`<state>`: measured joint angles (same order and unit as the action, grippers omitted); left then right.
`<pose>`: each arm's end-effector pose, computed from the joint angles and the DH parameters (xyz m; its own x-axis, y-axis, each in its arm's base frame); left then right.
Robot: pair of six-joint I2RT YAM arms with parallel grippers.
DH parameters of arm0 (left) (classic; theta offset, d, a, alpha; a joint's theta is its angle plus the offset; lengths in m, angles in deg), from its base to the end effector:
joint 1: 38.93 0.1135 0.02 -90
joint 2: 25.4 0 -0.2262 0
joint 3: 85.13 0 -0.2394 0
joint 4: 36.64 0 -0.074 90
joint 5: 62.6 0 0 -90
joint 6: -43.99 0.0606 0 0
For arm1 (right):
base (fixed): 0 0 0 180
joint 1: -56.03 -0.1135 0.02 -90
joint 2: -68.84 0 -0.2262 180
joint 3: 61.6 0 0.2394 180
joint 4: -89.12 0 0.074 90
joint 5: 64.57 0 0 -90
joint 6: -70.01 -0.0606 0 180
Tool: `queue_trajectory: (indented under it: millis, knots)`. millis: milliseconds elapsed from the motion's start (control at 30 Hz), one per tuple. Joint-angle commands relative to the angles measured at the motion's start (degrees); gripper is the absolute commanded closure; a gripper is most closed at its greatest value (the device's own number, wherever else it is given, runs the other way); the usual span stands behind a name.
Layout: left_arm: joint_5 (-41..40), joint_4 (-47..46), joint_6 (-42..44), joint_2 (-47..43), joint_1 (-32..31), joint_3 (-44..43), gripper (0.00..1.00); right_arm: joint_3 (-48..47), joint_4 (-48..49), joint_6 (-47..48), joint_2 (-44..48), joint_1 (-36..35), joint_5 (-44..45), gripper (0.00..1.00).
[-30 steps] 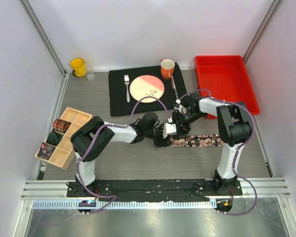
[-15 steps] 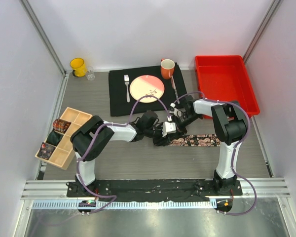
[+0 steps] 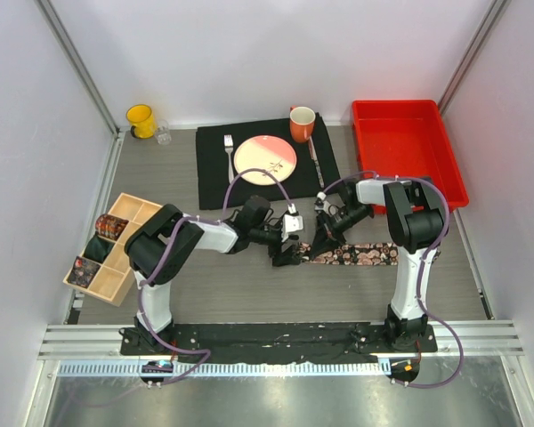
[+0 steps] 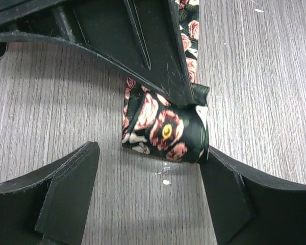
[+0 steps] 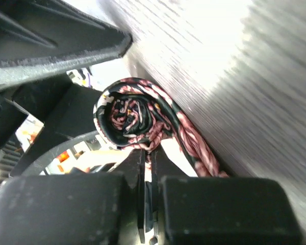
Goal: Roll the ties
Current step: Roll the tie at the center of the board.
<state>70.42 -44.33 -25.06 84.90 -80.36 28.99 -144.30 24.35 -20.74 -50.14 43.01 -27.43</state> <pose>0.2458 -0.2720 0.0873 -0.0992 0.4362 -0.8944 0.9950 0.0325 -0.0945 0.2828 0.1150 0.0612 -0.9560 -0.2129 0.2019 0.0254 0.6255 0.7798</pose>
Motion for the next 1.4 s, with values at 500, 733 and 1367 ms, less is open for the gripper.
queue_trajectory:
  millis: [500, 733, 1367]
  knots:
    - [-5.31, -11.13, -2.15, 5.98, -5.85, -0.74, 0.28, -1.87, 2.19, 3.65, -6.01, 0.80, 19.56, 0.99]
    - [-6.03, -2.95, 1.81, 3.88, -6.30, -0.40, 0.63, -2.57, 0.08, 5.15, -3.55, 0.10, 15.16, 0.99]
    - [-5.67, -4.97, -10.56, -2.10, -3.66, 4.71, 0.79, -0.98, 1.13, 1.19, 1.56, 3.09, 22.79, 0.79]
